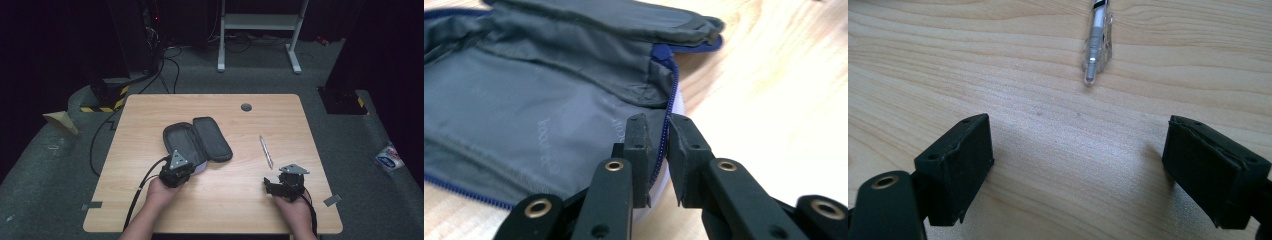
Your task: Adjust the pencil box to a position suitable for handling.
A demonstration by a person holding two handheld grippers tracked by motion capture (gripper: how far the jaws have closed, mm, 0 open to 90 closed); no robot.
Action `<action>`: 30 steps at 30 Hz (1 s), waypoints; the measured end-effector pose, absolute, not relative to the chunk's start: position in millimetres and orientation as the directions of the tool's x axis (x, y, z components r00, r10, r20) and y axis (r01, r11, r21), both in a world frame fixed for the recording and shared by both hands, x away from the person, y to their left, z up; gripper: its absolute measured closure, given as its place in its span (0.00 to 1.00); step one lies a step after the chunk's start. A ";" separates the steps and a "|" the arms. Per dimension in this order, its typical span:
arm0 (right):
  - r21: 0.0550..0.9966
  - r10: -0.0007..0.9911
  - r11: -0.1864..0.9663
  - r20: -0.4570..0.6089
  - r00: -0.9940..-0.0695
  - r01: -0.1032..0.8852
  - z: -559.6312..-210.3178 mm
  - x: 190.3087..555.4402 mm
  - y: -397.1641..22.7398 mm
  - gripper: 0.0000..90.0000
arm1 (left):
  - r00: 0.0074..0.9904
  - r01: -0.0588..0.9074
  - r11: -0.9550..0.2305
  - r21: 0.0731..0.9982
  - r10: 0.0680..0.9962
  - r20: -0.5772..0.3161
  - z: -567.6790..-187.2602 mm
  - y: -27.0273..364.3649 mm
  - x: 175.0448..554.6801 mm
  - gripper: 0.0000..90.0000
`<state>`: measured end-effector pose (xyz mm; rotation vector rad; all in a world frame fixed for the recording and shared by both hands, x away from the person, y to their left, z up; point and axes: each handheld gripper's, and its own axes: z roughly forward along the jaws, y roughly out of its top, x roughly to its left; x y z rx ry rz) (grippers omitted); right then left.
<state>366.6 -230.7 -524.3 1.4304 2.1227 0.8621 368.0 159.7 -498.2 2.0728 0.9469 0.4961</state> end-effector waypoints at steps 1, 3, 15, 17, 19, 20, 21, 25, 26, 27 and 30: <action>0.703 0.929 0.271 -0.012 -0.370 0.657 -524.3 366.6 -230.6 0.13 | 0.645 0.456 -0.411 0.789 0.764 0.026 -498.2 159.7 368.0 0.89; 0.704 0.929 0.272 -0.013 -0.370 0.656 -524.3 366.6 -230.7 0.13 | 0.645 0.453 -0.390 0.802 0.764 0.007 -499.1 161.0 359.3 0.90; 0.714 0.924 0.277 -0.014 -0.382 0.643 -523.7 363.7 -230.8 0.23 | 0.658 0.428 -0.365 0.827 0.753 -0.009 -501.1 161.7 335.4 0.95; 0.720 0.923 0.285 -0.029 -0.383 0.633 -523.4 361.6 -231.5 0.27 | 0.662 0.424 -0.369 0.827 0.749 -0.005 -501.0 158.1 332.5 0.95; 0.723 0.924 0.292 -0.044 -0.381 0.626 -522.5 358.7 -230.8 0.32 | 0.664 0.421 -0.373 0.827 0.748 -0.001 -500.8 156.6 331.9 0.96; 0.723 0.924 0.292 -0.044 -0.381 0.626 -522.5 358.7 -230.8 0.32 | 0.664 0.423 -0.368 0.828 0.748 -0.007 -500.7 154.9 331.1 0.96; 0.722 0.924 0.294 -0.048 -0.379 0.626 -521.6 357.5 -230.1 0.33 | 0.665 0.423 -0.365 0.829 0.747 -0.010 -500.6 153.4 330.7 0.96; 0.748 0.907 0.307 -0.044 -0.418 0.588 -514.4 349.3 -215.8 0.39 | 0.673 0.423 -0.363 0.830 0.740 -0.019 -500.1 147.8 329.0 0.96; 0.748 0.907 0.307 -0.044 -0.418 0.588 -514.4 349.3 -215.8 0.39 | 0.675 0.418 -0.363 0.833 0.738 -0.017 -499.9 146.6 328.8 0.96; 0.759 0.899 0.309 -0.037 -0.436 0.573 -510.8 346.6 -207.1 0.41 | 0.677 0.414 -0.363 0.834 0.736 -0.016 -499.7 143.6 327.7 0.96; 0.770 0.880 0.325 -0.033 -0.475 0.549 -507.9 343.8 -193.5 0.42 | 0.681 0.404 -0.373 0.835 0.732 -0.003 -500.3 139.8 326.5 0.96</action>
